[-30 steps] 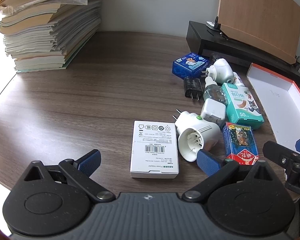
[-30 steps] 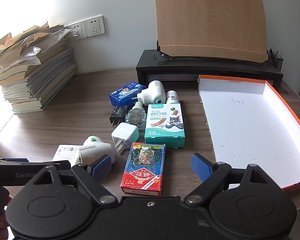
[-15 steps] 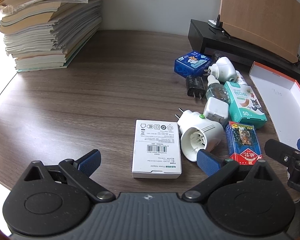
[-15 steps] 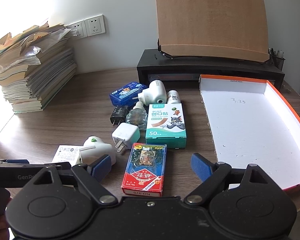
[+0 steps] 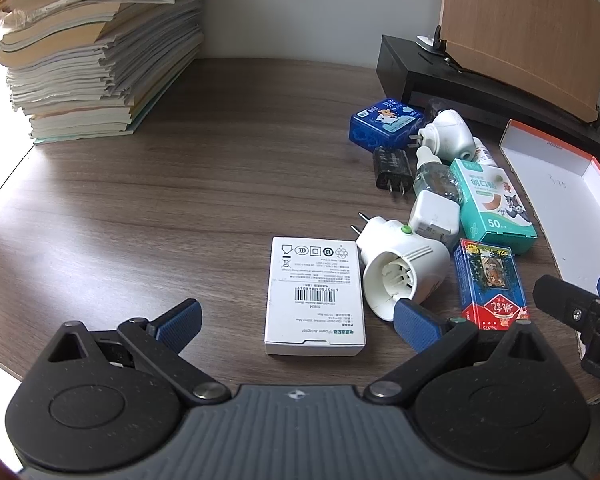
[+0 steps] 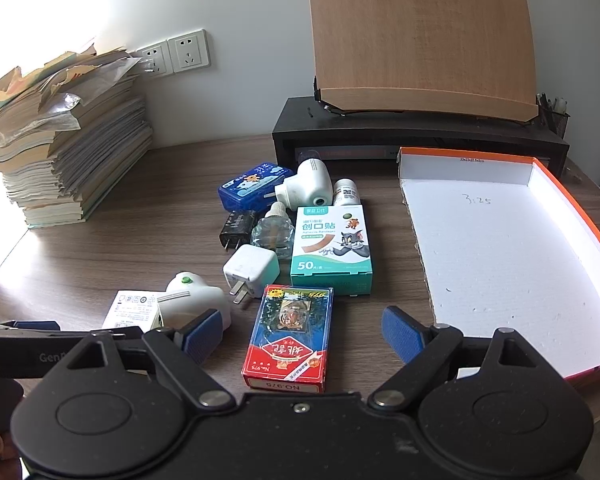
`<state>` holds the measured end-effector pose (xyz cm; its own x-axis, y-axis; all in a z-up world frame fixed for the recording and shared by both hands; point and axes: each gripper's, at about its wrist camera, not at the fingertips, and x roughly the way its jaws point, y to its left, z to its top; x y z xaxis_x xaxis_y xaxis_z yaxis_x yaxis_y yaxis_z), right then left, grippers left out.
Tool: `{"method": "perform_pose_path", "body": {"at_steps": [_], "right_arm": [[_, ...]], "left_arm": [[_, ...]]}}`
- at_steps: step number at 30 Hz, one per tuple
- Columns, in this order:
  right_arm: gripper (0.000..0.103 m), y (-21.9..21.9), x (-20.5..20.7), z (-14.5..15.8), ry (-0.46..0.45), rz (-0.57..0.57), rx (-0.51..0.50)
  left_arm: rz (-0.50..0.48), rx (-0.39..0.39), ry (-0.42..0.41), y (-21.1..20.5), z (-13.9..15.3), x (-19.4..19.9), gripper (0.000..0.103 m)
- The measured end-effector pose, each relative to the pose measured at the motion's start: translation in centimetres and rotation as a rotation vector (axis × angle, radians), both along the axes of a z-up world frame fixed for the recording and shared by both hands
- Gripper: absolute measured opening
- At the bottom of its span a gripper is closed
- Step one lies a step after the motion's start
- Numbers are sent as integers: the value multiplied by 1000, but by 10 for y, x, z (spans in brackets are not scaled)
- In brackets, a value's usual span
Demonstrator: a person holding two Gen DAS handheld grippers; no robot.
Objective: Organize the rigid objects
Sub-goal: 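Move the left tool toward the white adapter box while the right tool approaches the red card box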
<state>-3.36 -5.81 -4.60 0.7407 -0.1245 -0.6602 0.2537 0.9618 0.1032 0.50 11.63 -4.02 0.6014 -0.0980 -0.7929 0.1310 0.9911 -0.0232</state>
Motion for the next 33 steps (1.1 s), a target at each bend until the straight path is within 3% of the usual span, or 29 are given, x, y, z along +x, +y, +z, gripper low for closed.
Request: {"method": "perform_pose_path", "body": {"at_steps": [33], "right_arm": [[102, -3, 6, -8, 24, -11, 13]], "left_arm": [[4, 26, 39, 4, -18, 13, 103]]}}
